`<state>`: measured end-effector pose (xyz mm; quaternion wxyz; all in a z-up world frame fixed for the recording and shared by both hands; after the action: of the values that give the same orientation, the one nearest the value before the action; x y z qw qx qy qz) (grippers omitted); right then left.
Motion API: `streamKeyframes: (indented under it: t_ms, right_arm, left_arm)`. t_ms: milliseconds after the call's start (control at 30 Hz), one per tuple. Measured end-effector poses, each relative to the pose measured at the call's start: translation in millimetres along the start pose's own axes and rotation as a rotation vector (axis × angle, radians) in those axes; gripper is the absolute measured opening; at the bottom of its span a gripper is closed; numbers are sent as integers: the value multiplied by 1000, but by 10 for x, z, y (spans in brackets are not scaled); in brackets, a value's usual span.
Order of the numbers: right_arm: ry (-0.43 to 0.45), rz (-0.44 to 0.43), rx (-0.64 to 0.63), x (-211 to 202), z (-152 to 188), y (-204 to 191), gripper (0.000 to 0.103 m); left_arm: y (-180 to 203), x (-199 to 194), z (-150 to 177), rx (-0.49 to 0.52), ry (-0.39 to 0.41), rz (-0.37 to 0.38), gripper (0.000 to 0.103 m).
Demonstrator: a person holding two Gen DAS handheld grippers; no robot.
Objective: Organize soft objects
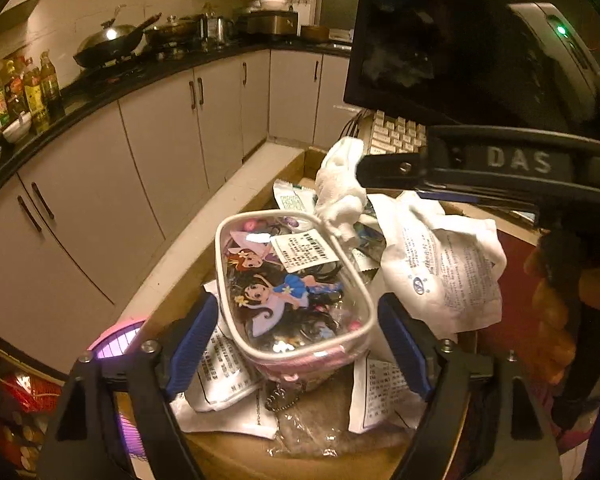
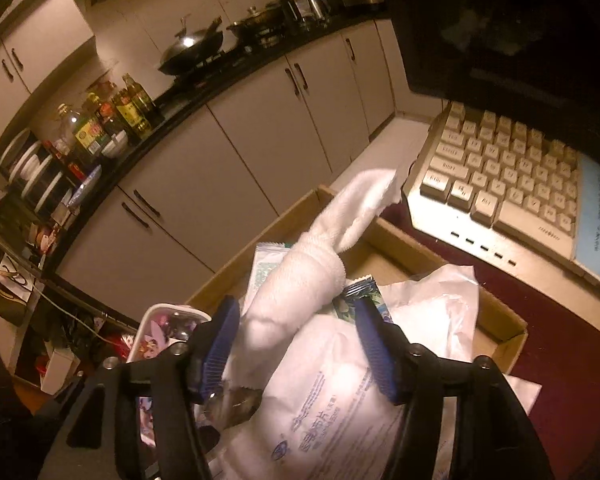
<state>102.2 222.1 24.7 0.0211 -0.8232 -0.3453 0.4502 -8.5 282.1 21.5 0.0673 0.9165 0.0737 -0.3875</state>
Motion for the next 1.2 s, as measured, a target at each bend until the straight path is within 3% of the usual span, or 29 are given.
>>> streamKeyframes:
  t_ms: [433,633,833,1100,1200]
  right_arm:
    - [124,-4,15,-821,234,52,84]
    - [172,114,-11,-1213,453,220,93]
    - [166,176,-14,-1451,794,423,98]
    - [147,318,-135,-1512,1204,419,102]
    - [144,318,-162,-1483,1273,356,102]
  left_arm:
    - [82,-290,68,32,69,-59,95]
    - [186,-430,118,70,102,-117,103]
    - [162,-470,165,70,87,-177,103]
    - [149,-497,267,72,35,-237,103]
    - [122,-538,269,54,33,-236,103]
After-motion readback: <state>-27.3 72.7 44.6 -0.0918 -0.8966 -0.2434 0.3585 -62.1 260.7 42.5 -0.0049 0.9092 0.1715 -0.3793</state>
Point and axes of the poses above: each gripper's, at about its wrist camera, not at the fingertips, and x roughly the way its jaws point, y to its right, z to its underside, the point moved 7 cm from there along x, roughly the way its jaws point
